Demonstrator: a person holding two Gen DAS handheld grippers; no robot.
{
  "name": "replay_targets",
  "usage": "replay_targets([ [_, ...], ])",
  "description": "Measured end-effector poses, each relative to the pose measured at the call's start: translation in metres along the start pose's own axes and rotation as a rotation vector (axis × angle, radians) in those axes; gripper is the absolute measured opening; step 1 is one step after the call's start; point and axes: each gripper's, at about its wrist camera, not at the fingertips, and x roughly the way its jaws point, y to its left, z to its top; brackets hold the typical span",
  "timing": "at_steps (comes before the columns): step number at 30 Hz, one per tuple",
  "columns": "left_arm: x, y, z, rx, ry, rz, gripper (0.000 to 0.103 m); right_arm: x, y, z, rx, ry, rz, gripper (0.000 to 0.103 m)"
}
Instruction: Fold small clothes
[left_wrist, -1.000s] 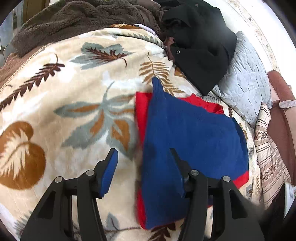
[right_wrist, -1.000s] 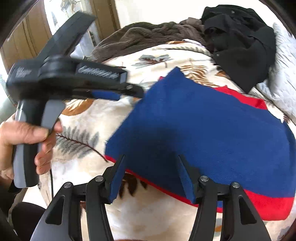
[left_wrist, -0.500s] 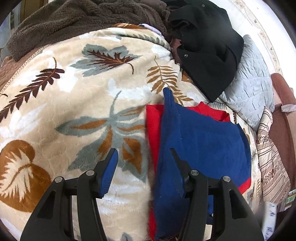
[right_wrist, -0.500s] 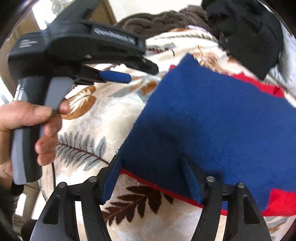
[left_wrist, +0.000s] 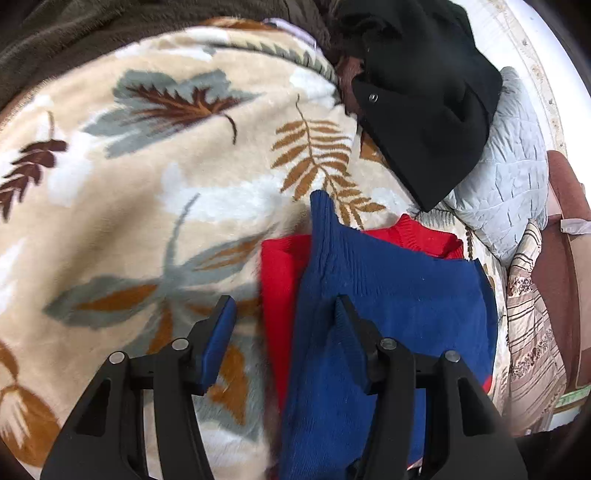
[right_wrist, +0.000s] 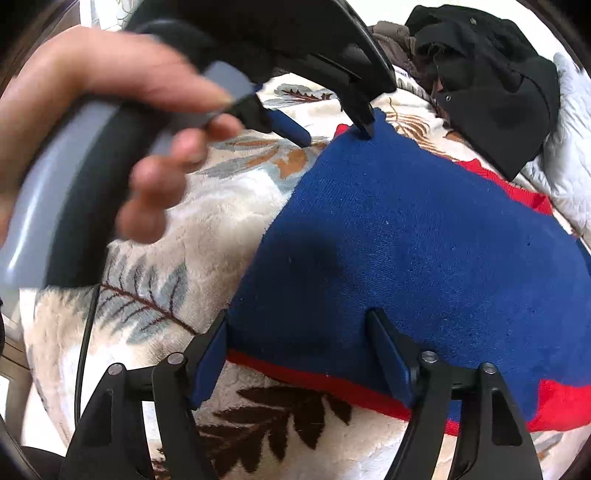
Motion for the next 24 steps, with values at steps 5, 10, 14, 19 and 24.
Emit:
replay_targets([
  [5, 0.016, -0.015, 0.003, 0.095, 0.033, 0.051, 0.049, -0.004, 0.002, -0.003, -0.066, -0.006, -0.036, 0.045],
  [10, 0.009, -0.022, 0.003, 0.127, 0.012, 0.062, 0.022, -0.009, -0.012, -0.002, -0.035, -0.013, 0.001, 0.03],
  [14, -0.003, -0.022, 0.004, 0.128, -0.004, 0.046, 0.017, -0.023, -0.022, 0.001, 0.019, -0.016, 0.079, 0.028],
  [19, -0.021, -0.028, 0.01, 0.089, -0.029, -0.039, 0.013, -0.038, -0.042, 0.009, 0.103, -0.042, 0.163, 0.028],
  [24, -0.036, -0.054, 0.012, 0.14, -0.047, -0.034, 0.013, -0.059, -0.064, 0.012, 0.156, -0.077, 0.206, 0.028],
])
